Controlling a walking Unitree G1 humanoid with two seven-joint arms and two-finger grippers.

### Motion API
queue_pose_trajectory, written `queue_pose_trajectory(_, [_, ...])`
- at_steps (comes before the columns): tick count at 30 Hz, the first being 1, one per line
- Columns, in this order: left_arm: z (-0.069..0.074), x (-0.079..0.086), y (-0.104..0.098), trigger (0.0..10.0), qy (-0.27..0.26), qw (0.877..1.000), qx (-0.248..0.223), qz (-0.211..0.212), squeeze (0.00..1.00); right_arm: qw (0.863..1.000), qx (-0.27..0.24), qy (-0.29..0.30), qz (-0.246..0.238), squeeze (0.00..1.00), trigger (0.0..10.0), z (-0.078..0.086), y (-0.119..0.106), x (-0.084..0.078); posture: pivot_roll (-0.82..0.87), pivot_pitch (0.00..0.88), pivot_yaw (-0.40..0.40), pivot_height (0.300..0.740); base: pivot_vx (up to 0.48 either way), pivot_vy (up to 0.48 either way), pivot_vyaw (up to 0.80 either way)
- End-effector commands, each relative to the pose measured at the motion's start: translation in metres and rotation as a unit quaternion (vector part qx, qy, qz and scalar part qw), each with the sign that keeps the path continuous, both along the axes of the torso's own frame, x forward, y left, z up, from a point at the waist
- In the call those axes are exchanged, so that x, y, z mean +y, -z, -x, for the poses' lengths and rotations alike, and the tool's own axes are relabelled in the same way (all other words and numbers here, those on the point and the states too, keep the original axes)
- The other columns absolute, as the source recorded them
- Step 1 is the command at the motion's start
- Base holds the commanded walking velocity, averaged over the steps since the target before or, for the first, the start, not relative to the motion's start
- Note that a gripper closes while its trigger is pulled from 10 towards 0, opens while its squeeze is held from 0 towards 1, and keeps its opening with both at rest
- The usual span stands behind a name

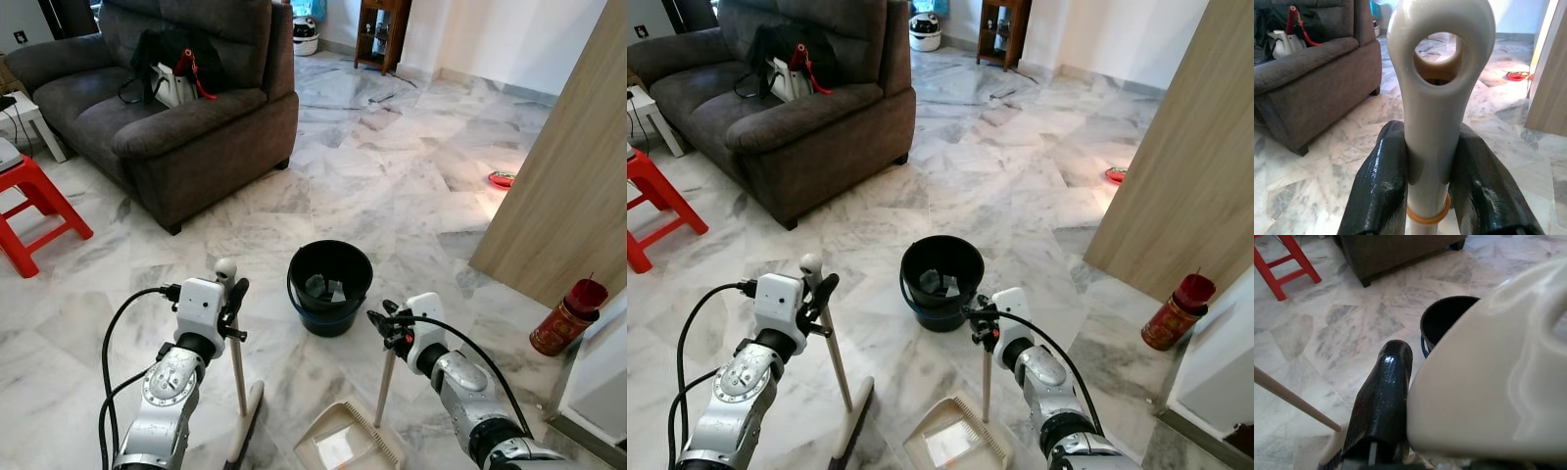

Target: Sweep floor

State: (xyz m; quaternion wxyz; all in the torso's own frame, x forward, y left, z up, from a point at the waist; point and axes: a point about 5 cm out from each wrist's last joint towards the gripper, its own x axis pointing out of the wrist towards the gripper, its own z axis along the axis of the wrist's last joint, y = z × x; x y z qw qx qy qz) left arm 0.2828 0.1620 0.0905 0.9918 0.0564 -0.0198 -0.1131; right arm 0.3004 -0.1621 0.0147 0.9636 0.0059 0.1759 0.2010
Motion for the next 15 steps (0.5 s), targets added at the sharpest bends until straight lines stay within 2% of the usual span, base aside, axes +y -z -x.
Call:
queue_pose_trajectory(1, [-0.003, -0.003, -0.011, 10.0, 0.008, 1.0, -0.022, -0.004, 0.0, 1.0, 0.019, -0.001, 0.003, 0.0, 10.0, 0.004, 0.007, 0.003, 0.13, 0.0, -0.014, 0.74, 0.0, 0.0, 0.0])
queue_pose_trajectory(8, [-0.004, -0.004, -0.011, 10.0, 0.009, 1.0, -0.021, -0.003, 0.0, 0.999, 0.016, 0.029, 0.009, 0.0, 10.0, 0.001, 0.004, -0.001, 0.12, 0.0, -0.016, 0.74, 0.0, 0.0, 0.0])
queue_pose_trajectory(12, [-0.004, -0.004, -0.011, 10.0, 0.008, 1.0, -0.021, -0.003, 0.0, 0.997, 0.011, 0.074, 0.025, 0.0, 10.0, -0.004, 0.001, -0.008, 0.12, 0.0, -0.017, 0.74, 0.0, 0.0, 0.0])
queue_pose_trajectory(15, [-0.004, -0.005, -0.011, 10.0, 0.009, 1.0, -0.021, -0.003, 0.0, 0.992, 0.02, 0.116, 0.055, 0.0, 10.0, -0.006, 0.001, -0.014, 0.12, 0.0, -0.017, 0.74, 0.0, 0.0, 0.0])
